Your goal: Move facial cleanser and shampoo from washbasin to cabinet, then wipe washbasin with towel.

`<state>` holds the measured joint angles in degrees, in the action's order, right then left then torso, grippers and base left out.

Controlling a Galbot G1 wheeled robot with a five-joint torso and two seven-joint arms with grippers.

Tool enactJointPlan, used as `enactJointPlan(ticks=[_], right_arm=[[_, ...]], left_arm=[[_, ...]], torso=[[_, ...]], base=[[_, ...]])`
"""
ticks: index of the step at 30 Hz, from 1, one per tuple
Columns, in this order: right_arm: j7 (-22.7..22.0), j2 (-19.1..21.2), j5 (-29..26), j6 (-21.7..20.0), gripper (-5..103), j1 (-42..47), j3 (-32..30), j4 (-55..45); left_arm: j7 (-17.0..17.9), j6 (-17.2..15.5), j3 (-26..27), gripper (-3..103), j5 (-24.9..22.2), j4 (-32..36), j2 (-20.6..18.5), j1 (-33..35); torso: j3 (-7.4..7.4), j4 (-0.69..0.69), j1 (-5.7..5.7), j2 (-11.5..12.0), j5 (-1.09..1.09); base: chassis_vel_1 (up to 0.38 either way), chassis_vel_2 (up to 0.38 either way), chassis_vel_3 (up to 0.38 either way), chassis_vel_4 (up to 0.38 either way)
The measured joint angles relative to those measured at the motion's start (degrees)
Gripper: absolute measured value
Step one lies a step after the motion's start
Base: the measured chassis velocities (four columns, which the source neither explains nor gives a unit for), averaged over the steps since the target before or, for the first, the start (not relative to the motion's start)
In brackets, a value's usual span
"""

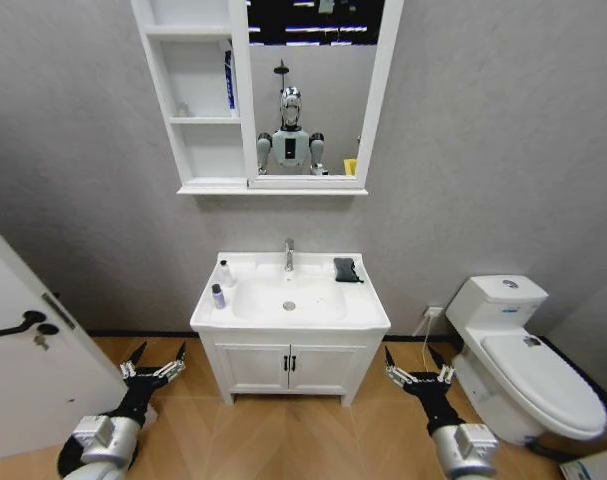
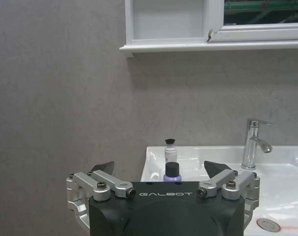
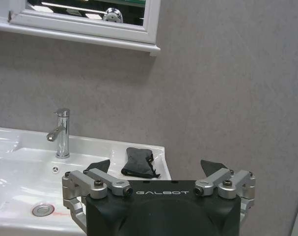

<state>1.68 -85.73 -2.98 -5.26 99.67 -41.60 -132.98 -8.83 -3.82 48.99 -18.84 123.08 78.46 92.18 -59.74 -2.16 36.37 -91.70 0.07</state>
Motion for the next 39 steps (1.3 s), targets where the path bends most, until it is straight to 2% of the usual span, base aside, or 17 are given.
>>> enactJointPlan(ticks=[1, 2, 4, 5, 6, 7, 10, 11, 12, 14, 21, 28, 36, 39], right_arm=[[0.0, 0.0, 0.0, 0.0, 100, 0.0, 0.0, 0.0], [-0.48, -0.02, 0.24, 0.18, 100, -0.26, 0.11, 0.29], [-1.37, -0.05, 0.69, 0.6, 100, -0.61, 0.19, 0.74], [-1.75, -0.06, 0.83, 0.64, 100, -0.84, 0.23, 0.95], [-1.9, -0.07, 0.84, 0.64, 100, -0.88, 0.26, 0.95], [-2.0, -0.1, 0.84, 0.64, 100, -0.94, 0.26, 0.94], [-2.03, -0.1, 0.84, 0.59, 100, -1.04, 0.27, 0.88], [-2.04, -0.06, 0.84, 0.44, 100, -1.21, 0.25, 0.8], [-2.07, -0.07, 0.83, 0.24, 100, -1.4, 0.21, 0.62], [-2.1, -0.07, 0.83, 0.17, 100, -1.51, 0.17, 0.53], [-2.33, -0.05, 0.77, -0.05, 100, -1.61, -0.1, 0.03], [-3.15, -0.07, 0.55, -0.56, 100, -1.74, -0.37, -1.07], [-4.08, -0.49, 0.25, -0.9, 100, -1.45, -0.64, -2.51], [-4.2, -0.55, -0.03, -0.9, 100, -1.62, -0.74, -2.72]], left_arm=[[0.0, 0.0, 0.0, 100, 0.0, 0.0, 0.0, 0.0], [0.0, 0.06, -0.06, 100, 0.01, -0.09, 0.08, 0.03], [-0.01, 0.15, -0.15, 100, 0.05, -0.1, 0.22, 0.1], [-0.01, 0.2, -0.26, 100, 0.12, -0.11, 0.34, 0.17], [0.03, 0.22, -0.4, 100, 0.16, -0.11, 0.44, 0.19], [0.02, 0.25, -0.62, 100, 0.21, -0.11, 0.58, 0.18], [0.09, 0.3, -0.8, 100, 0.28, -0.1, 0.8, 0.15], [0.26, 0.34, -1.1, 100, 0.41, -0.08, 1.06, 0.07], [0.62, 0.47, -1.51, 100, 0.49, -0.07, 1.3, -0.03], [0.87, 0.5, -1.8, 100, 0.51, -0.07, 1.46, -0.06], [1.98, 0.81, -3.47, 100, 1.62, -0.46, 2.29, -0.17], [2.0, 3.13, -6.85, 100, 5.81, -4.56, 4.13, -0.23], [1.71, 2.87, -7.68, 100, 7.82, -7.31, 4.29, -0.92], [1.75, 1.54, -7.74, 100, 8.52, -7.93, 4.3, -1.52]], torso=[[0.0, 0.0, 0.0, 0.0, 0.0], [0.01, 0.05, 0.0, 0.0, -0.12], [0.02, 0.07, -0.04, -0.03, -0.08], [0.0, 0.01, 0.0, 0.0, 0.0], [-0.02, 0.01, 0.06, 0.02, -0.04], [0.0, 0.08, 0.05, 0.02, -0.13], [0.0, 0.06, 0.04, 0.02, -0.07], [-0.02, 0.01, 0.07, 0.02, -0.04], [-0.01, 0.06, 0.06, 0.02, -0.06], [0.0, 0.05, 0.04, 0.02, -0.09], [0.03, 0.03, -0.1, -0.04, -0.06], [0.01, 0.04, 0.0, -0.01, -0.07], [0.01, 0.05, -0.01, -0.01, -0.07], [0.01, 0.04, -0.01, -0.01, -0.06]], base=[[-0.337, 0.365, 0.325, -0.356], [-0.33, 0.337, 0.332, -0.331], [-0.352, 0.337, 0.341, -0.382], [-0.3, 0.337, 0.341, -0.315], [-0.3, 0.303, 0.31, -0.315], [-0.272, 0.303, 0.228, -0.213], [-0.246, 0.244, 0.228, -0.17], [-0.122, 0.158, 0.119, 0.021], [-0.122, 0.158, -0.01, 0.021], [-0.086, 0.091, -0.001, 0.006], [0.064, -0.04, -0.039, 0.042], [0.015, -0.017, -0.01, 0.021], [0.0, 0.0, 0.0, 0.0], [0.0, 0.0, 0.0, 0.0]])
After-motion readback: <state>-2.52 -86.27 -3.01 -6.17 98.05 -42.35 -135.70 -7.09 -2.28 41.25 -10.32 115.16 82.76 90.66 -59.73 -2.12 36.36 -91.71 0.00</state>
